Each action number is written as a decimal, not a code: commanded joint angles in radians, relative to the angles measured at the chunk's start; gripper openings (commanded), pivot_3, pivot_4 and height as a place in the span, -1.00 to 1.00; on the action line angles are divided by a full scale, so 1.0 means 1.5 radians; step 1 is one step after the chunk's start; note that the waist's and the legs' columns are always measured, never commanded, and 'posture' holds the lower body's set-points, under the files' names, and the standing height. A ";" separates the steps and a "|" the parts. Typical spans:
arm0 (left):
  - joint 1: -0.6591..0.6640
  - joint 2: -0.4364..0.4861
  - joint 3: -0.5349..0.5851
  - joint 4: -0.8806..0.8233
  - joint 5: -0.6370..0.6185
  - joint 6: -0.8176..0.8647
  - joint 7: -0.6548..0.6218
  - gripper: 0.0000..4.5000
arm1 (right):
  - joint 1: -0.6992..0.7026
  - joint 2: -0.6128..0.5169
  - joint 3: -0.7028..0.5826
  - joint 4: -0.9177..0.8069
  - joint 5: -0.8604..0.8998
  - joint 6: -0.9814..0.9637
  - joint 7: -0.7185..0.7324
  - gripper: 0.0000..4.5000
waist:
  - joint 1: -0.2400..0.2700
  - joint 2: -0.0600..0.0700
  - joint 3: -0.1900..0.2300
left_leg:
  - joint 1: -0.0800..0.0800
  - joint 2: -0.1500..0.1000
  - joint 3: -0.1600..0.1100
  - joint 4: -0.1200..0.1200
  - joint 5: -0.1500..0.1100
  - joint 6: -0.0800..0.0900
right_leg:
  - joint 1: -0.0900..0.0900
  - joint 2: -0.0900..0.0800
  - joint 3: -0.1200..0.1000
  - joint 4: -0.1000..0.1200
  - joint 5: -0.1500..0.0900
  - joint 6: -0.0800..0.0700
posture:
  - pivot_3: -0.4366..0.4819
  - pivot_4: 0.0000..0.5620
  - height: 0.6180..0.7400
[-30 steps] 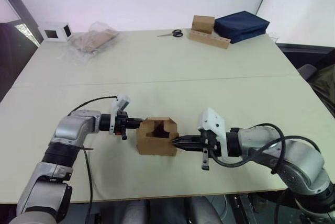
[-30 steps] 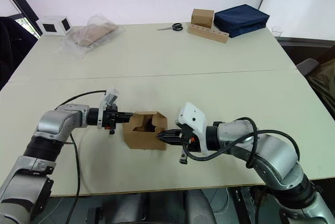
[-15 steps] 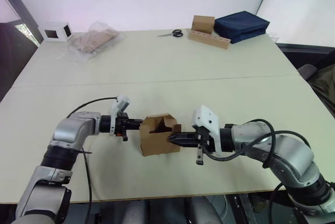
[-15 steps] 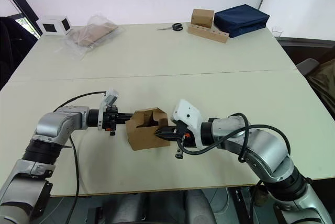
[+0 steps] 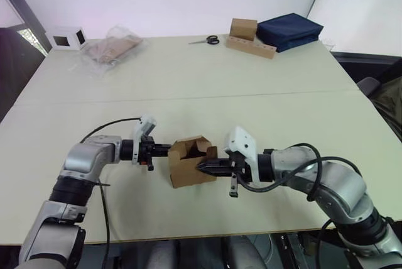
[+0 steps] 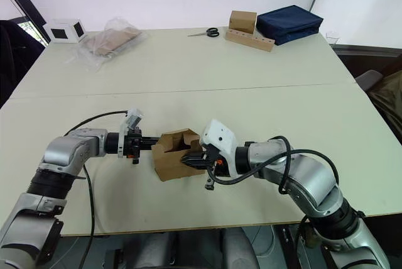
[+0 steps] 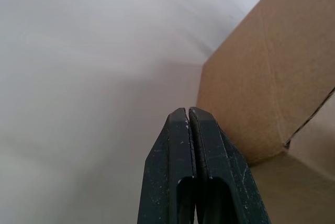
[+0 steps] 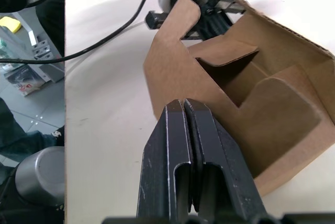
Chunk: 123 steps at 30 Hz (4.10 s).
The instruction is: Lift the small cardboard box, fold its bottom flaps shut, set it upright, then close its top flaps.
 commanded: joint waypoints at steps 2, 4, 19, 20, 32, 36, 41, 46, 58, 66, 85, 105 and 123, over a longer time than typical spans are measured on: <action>0.001 -0.001 0.019 -0.029 -0.016 -0.003 0.003 -0.98 | -0.019 0.012 0.007 -0.005 -0.008 -0.018 0.010 -1.00 | 0.000 0.000 0.000 | 0.000 0.000 0.000 0.000 0.000 0.000 | 0.000 0.000 0.000 0.000 0.000 0.000 | -0.05 -0.47 1.00; 0.004 -0.001 0.020 -0.035 -0.018 -0.001 0.005 -0.98 | -0.019 0.013 0.012 -0.003 -0.011 -0.019 0.014 -1.00 | 0.000 0.000 0.000 | 0.000 0.000 0.000 0.000 0.000 0.000 | 0.000 0.000 0.000 0.000 0.000 0.000 | -0.05 -0.47 1.00; 0.015 -0.004 0.029 -0.061 -0.031 -0.001 0.035 -0.98 | -0.018 0.053 0.030 0.071 -0.045 -0.022 0.016 -1.00 | 0.000 0.000 0.000 | 0.000 0.000 0.000 0.000 0.000 0.000 | 0.000 0.000 0.000 0.000 0.000 0.000 | -0.05 -0.47 1.00; 0.014 -0.006 0.031 -0.063 -0.032 -0.001 0.038 -0.98 | -0.018 0.056 0.029 0.073 -0.046 -0.021 0.015 -1.00 | 0.000 0.000 0.000 | 0.000 0.000 0.000 0.000 0.000 0.000 | 0.000 0.000 0.000 0.000 0.000 0.000 | -0.05 -0.47 1.00; -0.012 -0.020 0.029 -0.082 -0.040 0.001 0.057 -0.98 | -0.014 0.062 0.006 0.079 -0.041 -0.011 0.013 -1.00 | 0.000 0.000 0.000 | 0.000 0.000 0.000 0.000 0.000 0.000 | 0.000 0.000 0.000 0.000 0.000 0.000 | -0.05 -0.47 1.00; -0.020 -0.003 0.044 -0.061 -0.019 -0.019 0.075 -0.98 | -0.016 0.062 0.008 0.085 -0.044 -0.014 0.016 -1.00 | 0.000 0.000 0.000 | 0.000 0.000 0.000 0.000 0.000 0.000 | 0.000 0.000 0.000 0.000 0.000 0.000 | -0.05 -0.47 1.00; 0.011 0.057 0.121 -0.117 -0.057 0.012 0.086 -0.98 | -0.015 0.063 0.011 0.089 -0.047 -0.019 0.022 -1.00 | -0.002 0.000 0.000 | 0.000 0.000 0.000 0.000 0.000 0.000 | 0.000 0.000 0.000 0.000 0.000 0.000 | -0.05 -0.47 1.00; 0.098 0.110 0.240 -0.269 -0.213 0.147 0.079 -0.98 | -0.013 0.068 0.012 0.095 -0.052 -0.026 0.026 -1.00 | -0.002 0.000 0.000 | 0.000 0.000 0.000 -0.001 0.000 0.000 | -0.001 0.000 0.000 0.000 0.000 0.000 | -0.05 -0.47 1.00; 0.241 0.115 0.197 -0.440 -0.261 0.167 0.149 -0.98 | -0.010 0.076 0.020 0.100 -0.058 -0.038 0.033 -1.00 | 0.002 0.000 0.000 | 0.000 0.000 0.000 -0.001 0.000 -0.001 | 0.000 -0.001 0.000 0.000 0.000 0.000 | -0.05 -0.47 1.00; 0.242 0.091 0.109 -0.415 -0.210 0.117 0.170 -0.98 | -0.006 0.073 0.009 0.088 -0.045 -0.034 0.040 -1.00 | 0.002 0.000 0.000 | 0.000 0.000 0.000 -0.001 0.000 -0.001 | 0.000 -0.001 0.000 0.000 0.000 0.000 | -0.05 -0.47 1.00; 0.224 0.103 0.083 -0.369 -0.193 0.060 0.147 -0.98 | -0.126 0.114 -0.161 0.167 0.106 0.005 0.019 -1.00 | 0.002 0.000 0.000 | 0.001 0.000 0.000 -0.001 0.000 -0.001 | 0.001 -0.001 0.000 -0.001 0.000 0.000 | -0.05 -0.47 1.00; 0.229 0.113 0.108 -0.395 -0.220 0.069 0.164 -1.00 | -0.141 0.070 0.016 0.220 -0.080 -0.086 0.109 0.16 | 0.000 0.000 0.000 | 0.001 0.000 0.000 -0.001 0.000 -0.001 | 0.001 -0.001 0.000 -0.001 0.000 0.000 | -0.05 -0.47 1.00; 0.219 0.111 0.099 -0.394 -0.220 0.073 0.170 -1.00 | -0.087 0.068 0.006 0.178 -0.098 -0.113 0.129 0.16 | 0.000 0.000 0.000 | 0.001 0.000 0.000 -0.001 0.000 -0.001 | 0.001 -0.001 0.000 -0.001 0.000 0.000 | -0.05 -0.47 1.00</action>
